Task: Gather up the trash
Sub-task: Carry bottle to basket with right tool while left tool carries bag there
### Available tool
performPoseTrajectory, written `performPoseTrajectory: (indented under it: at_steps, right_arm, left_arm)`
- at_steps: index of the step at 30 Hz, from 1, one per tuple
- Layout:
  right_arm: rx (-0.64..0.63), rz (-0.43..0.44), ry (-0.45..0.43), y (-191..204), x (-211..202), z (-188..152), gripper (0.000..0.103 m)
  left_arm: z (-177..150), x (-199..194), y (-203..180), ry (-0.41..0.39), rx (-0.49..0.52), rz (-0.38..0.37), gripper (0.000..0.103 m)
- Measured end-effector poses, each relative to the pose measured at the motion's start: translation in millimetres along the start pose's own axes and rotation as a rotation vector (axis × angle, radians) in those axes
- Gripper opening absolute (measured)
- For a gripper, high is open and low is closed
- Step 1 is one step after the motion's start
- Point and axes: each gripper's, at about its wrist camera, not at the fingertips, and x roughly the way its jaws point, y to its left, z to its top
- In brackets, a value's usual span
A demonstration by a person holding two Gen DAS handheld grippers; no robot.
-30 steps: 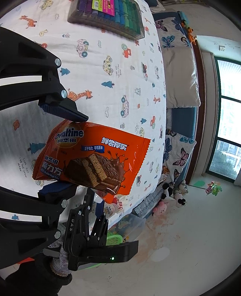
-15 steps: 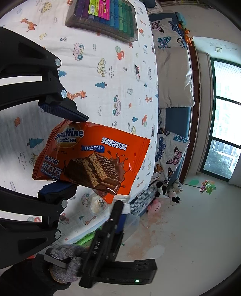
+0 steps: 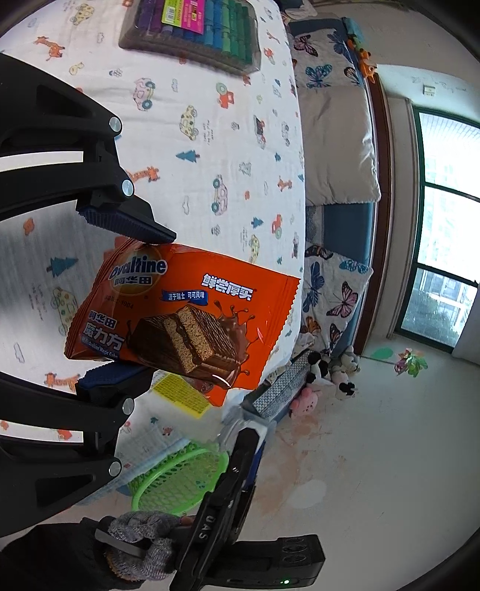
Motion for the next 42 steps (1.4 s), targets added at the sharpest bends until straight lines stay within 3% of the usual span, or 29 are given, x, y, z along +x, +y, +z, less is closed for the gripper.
performPoseTrajectory:
  at_steps: [12,19,25,31,42]
  right_arm:
    - [0.098,-0.028,-0.087,-37.4,-79.5,-16.7,0.041]
    - [0.145,-0.151,-0.115,-81.2,-128.5,-25.1,0.041]
    - [0.217,-0.308,-0.124,-135.0,-167.4,-47.3,0.041]
    - [0.308,-0.436,-0.101,-184.0,-183.0,-81.3,0.041]
    - [0.43,-0.558,-0.016,-245.4,-173.2,-139.0,0.041]
  left_arm:
    - [9.8,11.8,-41.6,0.007,0.063,-0.051,0.057]
    - [15.8,28.6,-76.7,0.026,0.098,-0.104,0.057]
    - [18.8,41.7,-109.6,0.042,0.137,-0.149,0.057]
    - [24.9,50.6,-140.1,0.051,0.178,-0.181,0.057]
    - [32.0,70.0,-200.8,0.074,0.248,-0.251,0.057]
